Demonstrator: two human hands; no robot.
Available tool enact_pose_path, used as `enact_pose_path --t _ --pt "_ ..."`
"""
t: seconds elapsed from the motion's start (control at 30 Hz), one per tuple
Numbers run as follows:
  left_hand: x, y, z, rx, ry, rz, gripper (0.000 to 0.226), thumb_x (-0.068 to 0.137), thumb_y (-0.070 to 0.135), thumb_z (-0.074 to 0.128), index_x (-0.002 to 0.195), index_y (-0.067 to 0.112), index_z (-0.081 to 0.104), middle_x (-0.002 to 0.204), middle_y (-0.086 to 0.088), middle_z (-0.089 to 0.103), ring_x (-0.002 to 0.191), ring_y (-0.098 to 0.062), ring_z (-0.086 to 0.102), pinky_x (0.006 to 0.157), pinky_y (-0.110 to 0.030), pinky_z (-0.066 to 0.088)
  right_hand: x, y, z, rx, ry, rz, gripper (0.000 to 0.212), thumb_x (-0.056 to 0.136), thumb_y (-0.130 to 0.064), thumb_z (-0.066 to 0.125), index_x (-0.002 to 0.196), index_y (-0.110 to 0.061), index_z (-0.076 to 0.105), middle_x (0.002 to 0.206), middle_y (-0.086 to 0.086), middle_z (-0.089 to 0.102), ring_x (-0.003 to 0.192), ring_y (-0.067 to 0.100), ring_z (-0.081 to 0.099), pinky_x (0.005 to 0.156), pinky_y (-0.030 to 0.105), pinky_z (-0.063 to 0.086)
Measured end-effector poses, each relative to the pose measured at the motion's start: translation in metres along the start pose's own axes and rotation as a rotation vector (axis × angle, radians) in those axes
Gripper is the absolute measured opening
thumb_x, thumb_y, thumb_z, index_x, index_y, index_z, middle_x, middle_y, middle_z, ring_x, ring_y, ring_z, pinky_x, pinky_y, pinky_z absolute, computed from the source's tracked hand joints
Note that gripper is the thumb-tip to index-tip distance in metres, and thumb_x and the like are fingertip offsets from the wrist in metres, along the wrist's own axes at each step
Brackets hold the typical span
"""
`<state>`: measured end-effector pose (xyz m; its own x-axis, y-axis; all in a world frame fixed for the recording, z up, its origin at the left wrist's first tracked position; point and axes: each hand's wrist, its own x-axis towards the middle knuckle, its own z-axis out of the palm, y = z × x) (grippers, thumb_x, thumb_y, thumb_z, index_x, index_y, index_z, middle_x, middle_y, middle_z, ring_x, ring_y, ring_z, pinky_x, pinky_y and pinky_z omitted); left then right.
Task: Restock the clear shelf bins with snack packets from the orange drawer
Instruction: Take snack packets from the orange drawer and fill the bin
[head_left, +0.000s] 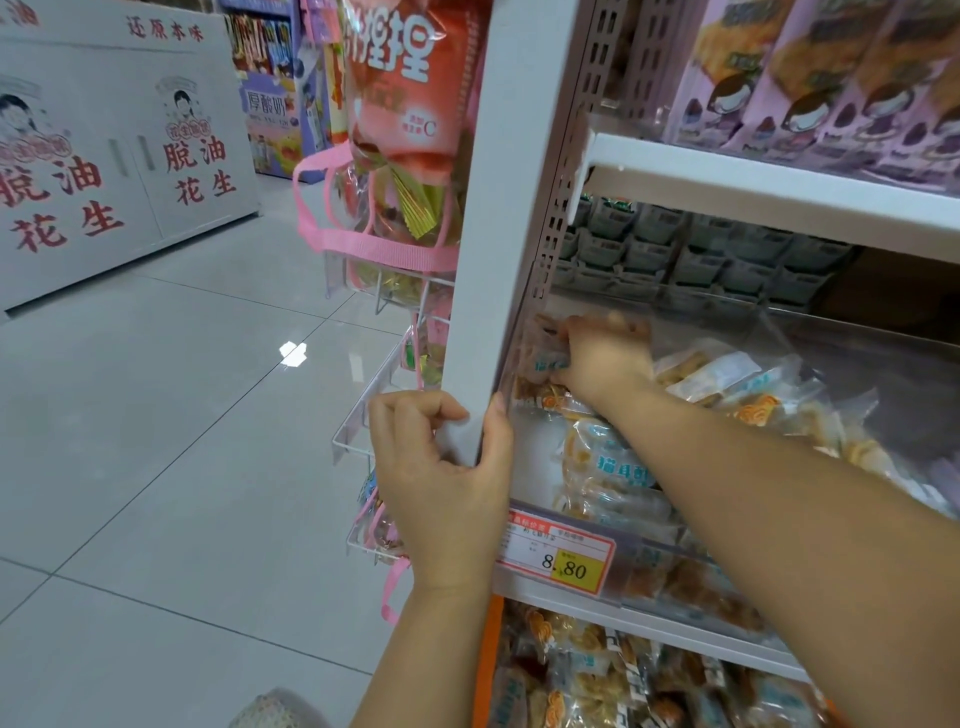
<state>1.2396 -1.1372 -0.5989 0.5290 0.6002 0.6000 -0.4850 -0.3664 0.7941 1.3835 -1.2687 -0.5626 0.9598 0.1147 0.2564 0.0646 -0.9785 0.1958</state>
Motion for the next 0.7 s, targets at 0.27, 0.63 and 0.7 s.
enact_pose_path --t 0.27,0.63,0.7 --pt "0.0 0.0 0.001 0.0 0.007 -0.012 0.021 0.075 0.03 0.063 0.077 0.02 0.045 0.083 0.015 0.039 0.074 0.001 0.044 0.065 -0.007 0.036 0.011 0.0 -0.021 0.106 -0.082 0.055 0.046 0.08 -0.038 0.071 0.118 -0.017 0.055 0.121 0.009 0.054 0.109 0.029 0.053 0.092 0.039 0.045" --pt "0.0 0.003 0.001 0.0 0.014 -0.01 0.021 0.075 0.03 0.063 0.077 0.018 0.046 0.082 0.013 0.039 0.073 0.002 0.045 0.064 -0.004 0.036 -0.003 0.0 -0.012 0.279 -0.25 -0.129 0.068 0.085 0.0 0.054 0.144 -0.027 0.035 0.133 0.007 0.053 0.108 0.024 0.057 0.091 0.036 0.051" --pt "0.0 0.004 0.0 0.018 0.017 -0.012 0.022 0.075 0.03 0.063 0.077 0.018 0.045 0.082 0.015 0.039 0.073 0.003 0.044 0.065 -0.004 0.035 -0.006 0.0 -0.019 0.31 -0.268 -0.109 0.059 0.088 0.0 0.052 0.141 -0.022 0.042 0.13 0.008 0.056 0.108 0.024 0.057 0.091 0.035 0.05"
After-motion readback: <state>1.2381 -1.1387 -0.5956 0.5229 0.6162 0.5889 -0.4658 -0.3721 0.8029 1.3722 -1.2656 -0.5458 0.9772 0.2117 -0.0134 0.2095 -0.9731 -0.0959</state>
